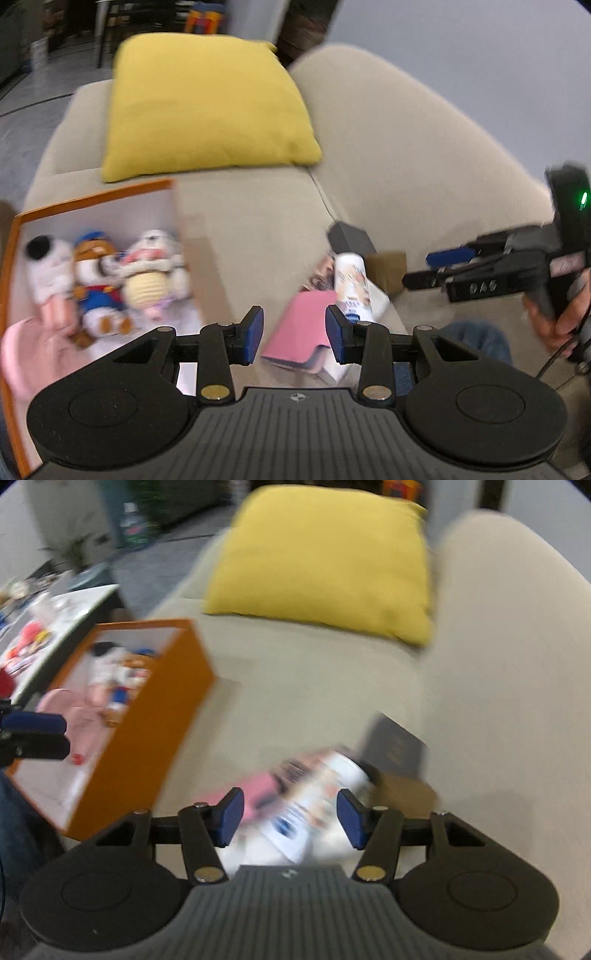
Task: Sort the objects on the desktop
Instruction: 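Grasp the pink phone case with the left gripper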
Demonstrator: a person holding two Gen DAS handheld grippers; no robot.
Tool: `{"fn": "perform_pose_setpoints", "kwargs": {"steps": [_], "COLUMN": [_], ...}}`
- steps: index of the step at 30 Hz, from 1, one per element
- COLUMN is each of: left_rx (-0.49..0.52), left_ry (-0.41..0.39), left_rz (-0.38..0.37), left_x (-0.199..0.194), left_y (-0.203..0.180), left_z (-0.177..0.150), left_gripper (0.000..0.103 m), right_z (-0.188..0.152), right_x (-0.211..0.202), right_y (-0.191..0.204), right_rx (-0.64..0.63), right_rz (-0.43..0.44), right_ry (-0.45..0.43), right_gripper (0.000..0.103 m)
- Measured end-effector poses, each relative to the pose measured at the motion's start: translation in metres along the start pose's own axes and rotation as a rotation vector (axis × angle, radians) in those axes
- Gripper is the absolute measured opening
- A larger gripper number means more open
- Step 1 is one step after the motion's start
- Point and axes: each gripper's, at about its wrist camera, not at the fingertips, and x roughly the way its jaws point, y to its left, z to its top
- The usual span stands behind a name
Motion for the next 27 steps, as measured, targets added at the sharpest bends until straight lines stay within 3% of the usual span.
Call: {"fn": "perform_pose_setpoints", "kwargs": {"steps": [7,17,27], "left_rx": [0.129,0.373,0.369], "left_ry": [0.120,0.230,0.304], "left_rz": [0.022,0.142,0.165], "left_x": [0.060,0.125,0.154], "left_y": [-0.032,-0.067,-0.060], "left_z": [-0.005,-0.015,-0.018], "left_gripper": [0.042,0.053,0.052], "right_z": [-0.010,-0.022,-0.020], "right_x": [0.021,0.078,0.086], "right_y": [-0.026,-0.033,-0.041], "right_rx": [-0.015,0.030,0.092], "right_rz": [-0.045,0.055,0.132], "right_ry": [0.081,0.179,0.190], "right_gripper": [0.057,0.051,0.051]}}
